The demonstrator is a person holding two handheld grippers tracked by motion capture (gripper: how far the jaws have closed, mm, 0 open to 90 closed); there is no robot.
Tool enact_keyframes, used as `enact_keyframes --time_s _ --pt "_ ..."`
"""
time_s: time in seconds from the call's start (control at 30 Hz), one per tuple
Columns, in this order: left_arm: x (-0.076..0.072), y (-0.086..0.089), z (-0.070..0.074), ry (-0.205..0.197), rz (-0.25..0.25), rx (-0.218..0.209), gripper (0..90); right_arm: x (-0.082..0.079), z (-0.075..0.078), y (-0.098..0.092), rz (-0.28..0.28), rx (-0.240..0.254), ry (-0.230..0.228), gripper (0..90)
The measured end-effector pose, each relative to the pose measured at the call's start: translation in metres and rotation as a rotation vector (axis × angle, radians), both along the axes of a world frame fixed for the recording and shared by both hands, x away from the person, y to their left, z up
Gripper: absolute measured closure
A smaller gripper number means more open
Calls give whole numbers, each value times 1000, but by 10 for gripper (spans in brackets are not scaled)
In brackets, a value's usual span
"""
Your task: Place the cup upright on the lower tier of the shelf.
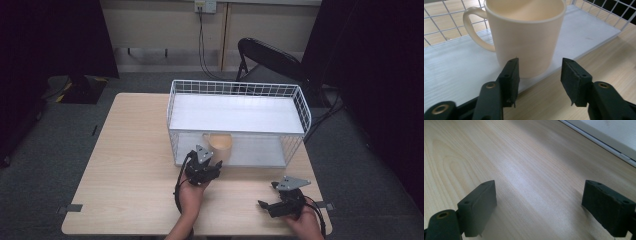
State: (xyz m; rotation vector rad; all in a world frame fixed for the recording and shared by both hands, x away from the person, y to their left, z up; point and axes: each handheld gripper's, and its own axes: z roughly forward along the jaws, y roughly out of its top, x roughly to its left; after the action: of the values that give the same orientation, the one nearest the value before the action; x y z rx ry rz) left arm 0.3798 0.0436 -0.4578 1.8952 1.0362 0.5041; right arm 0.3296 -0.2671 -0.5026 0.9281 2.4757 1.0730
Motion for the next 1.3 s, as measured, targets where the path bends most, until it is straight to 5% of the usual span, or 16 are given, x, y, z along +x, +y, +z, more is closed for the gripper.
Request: enact_keyframes --time_s 0.43,0.67,0.77,0.97,1.3 --pt "-4 11 3 51 -124 -26 223 0 0 0 0 0 0 117" --pt "-8 17 7 53 -160 -30 197 0 0 0 0 0 0 117" --pt "-11 21 9 42 -170 16 210 0 0 0 0 0 0 117" --pt "-16 29 10 35 -217 18 185 0 0 0 0 0 0 117" --pt "-20 47 8 45 -232 36 166 0 0 0 -2 -1 1 117"
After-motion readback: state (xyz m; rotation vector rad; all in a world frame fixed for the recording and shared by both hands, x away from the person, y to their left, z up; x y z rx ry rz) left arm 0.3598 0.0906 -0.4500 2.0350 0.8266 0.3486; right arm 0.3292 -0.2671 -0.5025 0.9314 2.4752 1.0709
